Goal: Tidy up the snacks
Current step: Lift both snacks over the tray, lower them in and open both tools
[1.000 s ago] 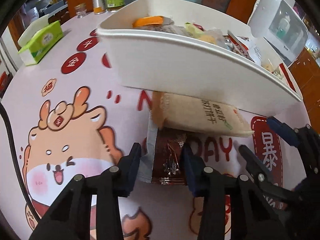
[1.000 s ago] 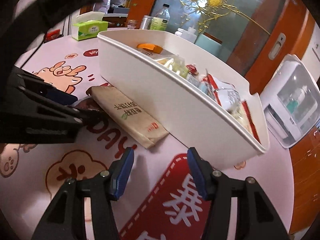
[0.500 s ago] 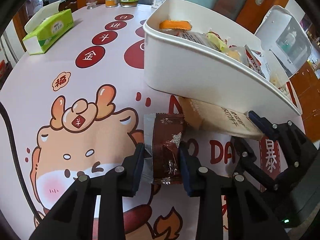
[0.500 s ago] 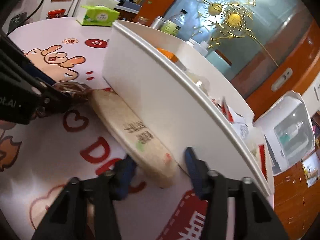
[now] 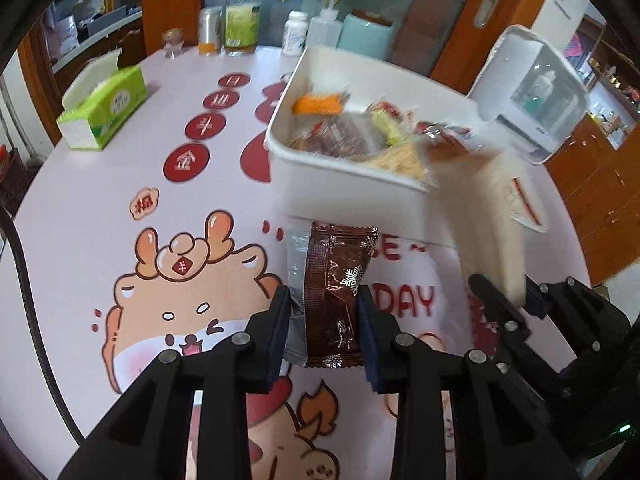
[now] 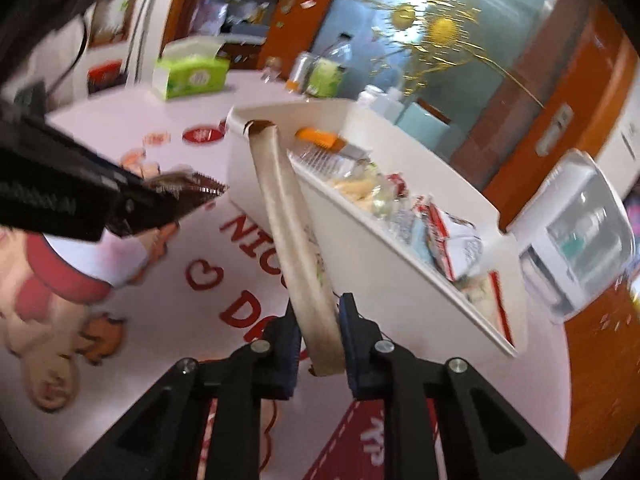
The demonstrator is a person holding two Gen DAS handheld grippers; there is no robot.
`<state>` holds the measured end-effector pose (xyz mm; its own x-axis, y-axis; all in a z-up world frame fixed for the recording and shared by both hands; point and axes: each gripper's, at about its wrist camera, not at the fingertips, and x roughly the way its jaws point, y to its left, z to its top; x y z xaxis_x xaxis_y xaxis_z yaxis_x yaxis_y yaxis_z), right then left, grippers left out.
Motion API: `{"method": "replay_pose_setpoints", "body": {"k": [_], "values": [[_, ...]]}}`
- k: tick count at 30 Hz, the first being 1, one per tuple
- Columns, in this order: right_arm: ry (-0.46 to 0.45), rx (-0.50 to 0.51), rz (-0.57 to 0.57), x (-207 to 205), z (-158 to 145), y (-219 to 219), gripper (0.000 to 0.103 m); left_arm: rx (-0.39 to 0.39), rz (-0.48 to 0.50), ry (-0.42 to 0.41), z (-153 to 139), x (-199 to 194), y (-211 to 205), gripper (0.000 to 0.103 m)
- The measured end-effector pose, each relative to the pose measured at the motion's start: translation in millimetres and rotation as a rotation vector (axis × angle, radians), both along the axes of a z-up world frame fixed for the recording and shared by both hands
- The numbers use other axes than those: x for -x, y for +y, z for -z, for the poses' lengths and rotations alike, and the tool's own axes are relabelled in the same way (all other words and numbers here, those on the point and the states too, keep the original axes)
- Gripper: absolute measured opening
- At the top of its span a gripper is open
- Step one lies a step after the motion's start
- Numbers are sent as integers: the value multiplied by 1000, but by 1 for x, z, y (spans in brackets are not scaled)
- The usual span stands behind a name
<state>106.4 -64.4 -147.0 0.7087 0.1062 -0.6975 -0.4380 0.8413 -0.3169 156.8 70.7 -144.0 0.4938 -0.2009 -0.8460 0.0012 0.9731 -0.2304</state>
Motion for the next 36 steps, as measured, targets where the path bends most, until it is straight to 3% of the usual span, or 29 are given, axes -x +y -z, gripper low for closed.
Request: {"method": "replay_pose_setpoints", "body": {"k": [11,20,28,36], "values": [[-57,-212,125,35,-93,-34,13,-14,76,-100,-90,21,-22,30],[-113,-327,163,31,-153,-49,13,-93,130,-203,-165,0,-29,31],[-122,-401,174,-2,-201,-65,13,-149,124,-313,-227,-44,-31,31],[-112,-500,232,-56,-233,-83,13,-166,99,-322,-240,-100,-37,32]]}}
